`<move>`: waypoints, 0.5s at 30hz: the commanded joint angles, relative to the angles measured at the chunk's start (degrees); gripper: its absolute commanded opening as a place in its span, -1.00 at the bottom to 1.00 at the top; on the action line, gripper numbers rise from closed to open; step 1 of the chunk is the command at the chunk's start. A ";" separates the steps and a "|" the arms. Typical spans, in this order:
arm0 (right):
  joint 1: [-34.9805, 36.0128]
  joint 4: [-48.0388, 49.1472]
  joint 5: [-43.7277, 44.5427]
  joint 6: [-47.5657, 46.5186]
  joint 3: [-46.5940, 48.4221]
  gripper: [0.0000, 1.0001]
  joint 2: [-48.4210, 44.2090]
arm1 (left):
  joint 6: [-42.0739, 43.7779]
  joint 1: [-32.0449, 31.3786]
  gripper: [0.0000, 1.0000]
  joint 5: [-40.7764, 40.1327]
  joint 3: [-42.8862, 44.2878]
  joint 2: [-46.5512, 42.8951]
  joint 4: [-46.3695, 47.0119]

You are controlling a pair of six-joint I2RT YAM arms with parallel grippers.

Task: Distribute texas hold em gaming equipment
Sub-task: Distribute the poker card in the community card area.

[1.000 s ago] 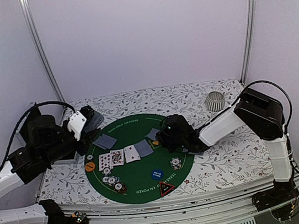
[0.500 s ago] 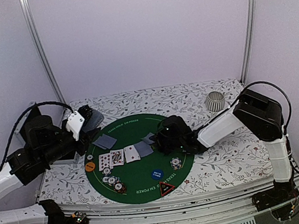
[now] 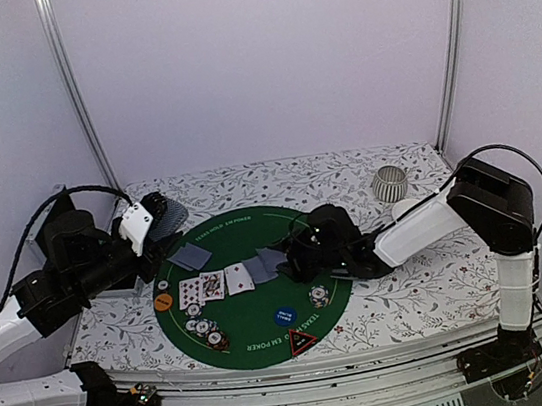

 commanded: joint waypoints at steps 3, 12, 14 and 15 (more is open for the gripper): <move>0.28 1.58 -4.67 -3.51 -3.24 0.12 -6.00 | 0.42 0.12 -0.22 0.80 -0.49 0.17 1.82; -4.09 -37.05 -7.19 -45.20 24.00 0.03 0.97 | 0.55 0.13 -0.22 0.84 -0.60 0.07 1.57; -4.29 -45.23 -4.76 -51.28 29.31 0.02 3.64 | 0.63 0.13 -0.22 0.87 -0.87 0.03 1.69; -4.43 -48.79 -3.60 -54.50 31.70 0.03 5.03 | 0.63 0.16 -0.21 1.11 -0.92 0.02 1.87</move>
